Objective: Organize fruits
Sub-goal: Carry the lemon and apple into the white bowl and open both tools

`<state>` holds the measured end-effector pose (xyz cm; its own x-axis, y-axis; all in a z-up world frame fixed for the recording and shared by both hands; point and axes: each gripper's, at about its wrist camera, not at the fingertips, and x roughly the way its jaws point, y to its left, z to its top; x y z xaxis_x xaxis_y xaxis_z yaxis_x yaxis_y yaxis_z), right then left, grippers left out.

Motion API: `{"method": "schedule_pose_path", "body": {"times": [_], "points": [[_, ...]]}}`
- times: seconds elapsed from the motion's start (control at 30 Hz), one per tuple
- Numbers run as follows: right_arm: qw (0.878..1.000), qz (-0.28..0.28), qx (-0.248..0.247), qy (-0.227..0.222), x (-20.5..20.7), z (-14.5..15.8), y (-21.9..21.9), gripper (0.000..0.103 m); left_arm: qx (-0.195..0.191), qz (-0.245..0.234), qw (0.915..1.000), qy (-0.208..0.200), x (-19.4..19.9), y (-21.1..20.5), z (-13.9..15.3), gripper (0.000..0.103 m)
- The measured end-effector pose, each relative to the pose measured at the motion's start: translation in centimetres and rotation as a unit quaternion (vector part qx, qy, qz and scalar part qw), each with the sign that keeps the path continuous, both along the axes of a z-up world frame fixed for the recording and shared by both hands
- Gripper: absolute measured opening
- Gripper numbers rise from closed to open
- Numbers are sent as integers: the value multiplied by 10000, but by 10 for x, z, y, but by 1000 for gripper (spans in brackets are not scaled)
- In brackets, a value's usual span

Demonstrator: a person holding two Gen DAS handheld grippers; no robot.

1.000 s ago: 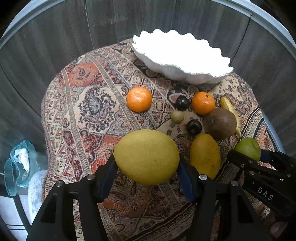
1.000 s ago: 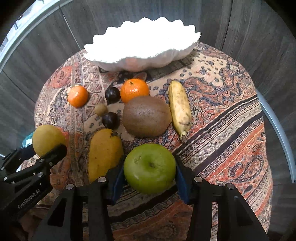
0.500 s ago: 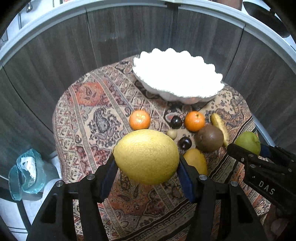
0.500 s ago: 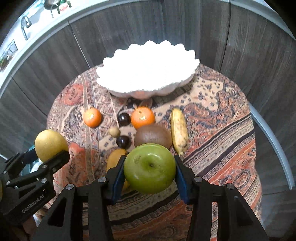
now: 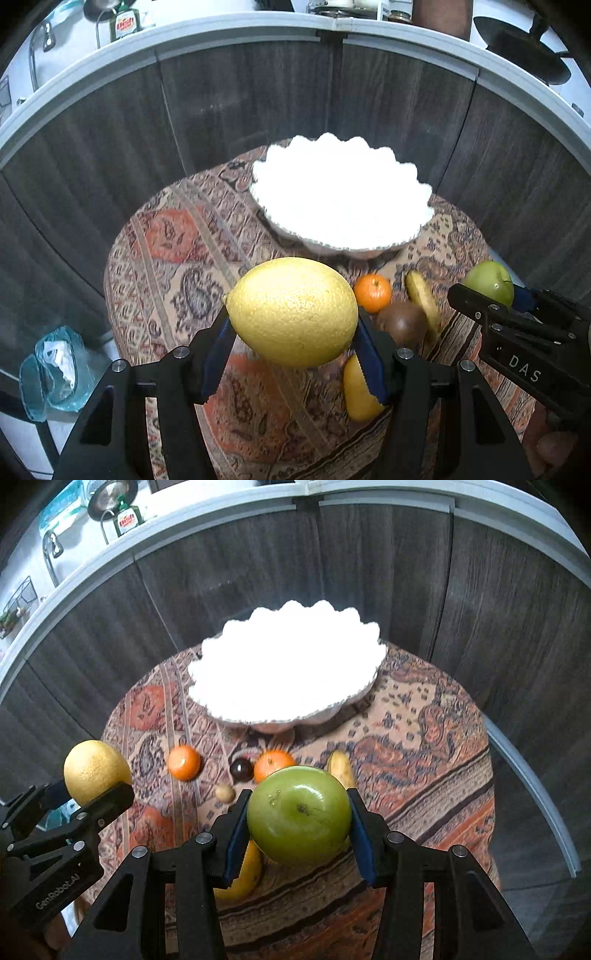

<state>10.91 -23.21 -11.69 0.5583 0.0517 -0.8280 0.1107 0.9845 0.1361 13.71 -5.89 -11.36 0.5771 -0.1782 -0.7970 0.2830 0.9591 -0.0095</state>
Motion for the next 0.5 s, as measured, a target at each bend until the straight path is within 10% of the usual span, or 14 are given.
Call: {"method": "schedule_pose_path", "body": {"times": [0.5], "points": [[9987, -81, -139, -477, 58, 28, -19, 49, -69, -158, 9994, -295, 63, -24, 25, 61]]}}
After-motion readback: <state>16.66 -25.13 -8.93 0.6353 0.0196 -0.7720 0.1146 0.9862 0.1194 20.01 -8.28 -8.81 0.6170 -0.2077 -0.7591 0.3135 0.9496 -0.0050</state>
